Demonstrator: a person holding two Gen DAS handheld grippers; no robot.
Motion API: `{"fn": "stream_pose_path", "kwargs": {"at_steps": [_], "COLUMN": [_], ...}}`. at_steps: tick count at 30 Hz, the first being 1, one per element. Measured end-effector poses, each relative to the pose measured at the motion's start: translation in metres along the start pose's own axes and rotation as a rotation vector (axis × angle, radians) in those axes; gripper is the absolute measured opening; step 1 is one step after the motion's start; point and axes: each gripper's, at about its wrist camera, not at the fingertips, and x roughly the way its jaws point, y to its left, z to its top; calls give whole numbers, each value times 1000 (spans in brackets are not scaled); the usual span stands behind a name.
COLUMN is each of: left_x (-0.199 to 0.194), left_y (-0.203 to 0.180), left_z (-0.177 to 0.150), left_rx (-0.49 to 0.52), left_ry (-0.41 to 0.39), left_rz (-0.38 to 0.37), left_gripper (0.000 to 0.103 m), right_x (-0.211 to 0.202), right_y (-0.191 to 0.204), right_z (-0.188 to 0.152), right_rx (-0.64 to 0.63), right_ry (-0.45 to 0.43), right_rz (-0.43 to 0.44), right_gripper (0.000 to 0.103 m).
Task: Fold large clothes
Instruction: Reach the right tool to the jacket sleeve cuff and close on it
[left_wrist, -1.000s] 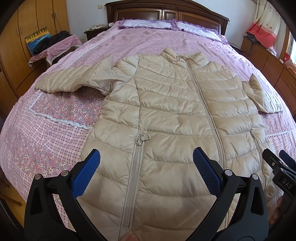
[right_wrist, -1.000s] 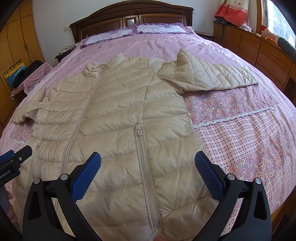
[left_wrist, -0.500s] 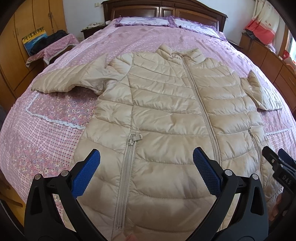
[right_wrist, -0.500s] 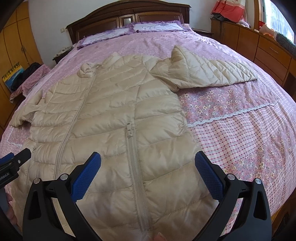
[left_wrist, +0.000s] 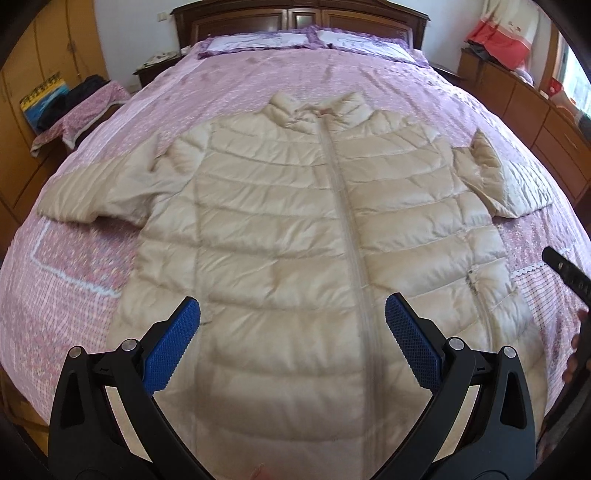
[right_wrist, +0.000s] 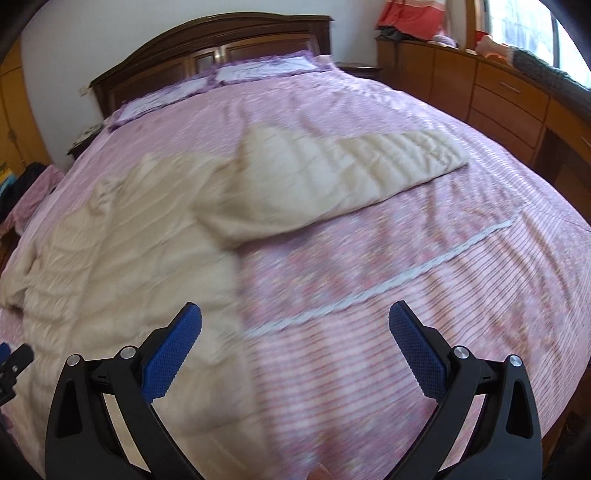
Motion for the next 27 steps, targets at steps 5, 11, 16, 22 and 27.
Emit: {"fn": "stream_pose_path", "kwargs": {"at_steps": [5, 11, 16, 22, 27], "left_x": [10, 24, 42, 57, 65], "left_y": [-20, -39, -46, -50, -52], "left_z": [12, 15, 12, 4, -1], "left_rx": [27, 51, 52, 54, 63], "left_ry": [19, 37, 79, 113, 120], "left_rz": [-20, -30, -21, -13, -3], "left_gripper": [100, 100, 100, 100, 100], "right_x": [15, 36, 69, 110, 142], "right_y": [-36, -76, -107, -144, -167], "right_z": [20, 44, 76, 114, 139], "right_rx": [42, 80, 85, 135, 163], "right_ry": [-2, 2, 8, 12, 35], "right_rz": [-48, -69, -112, -130, -147], "right_gripper": [98, 98, 98, 98, 98]}}
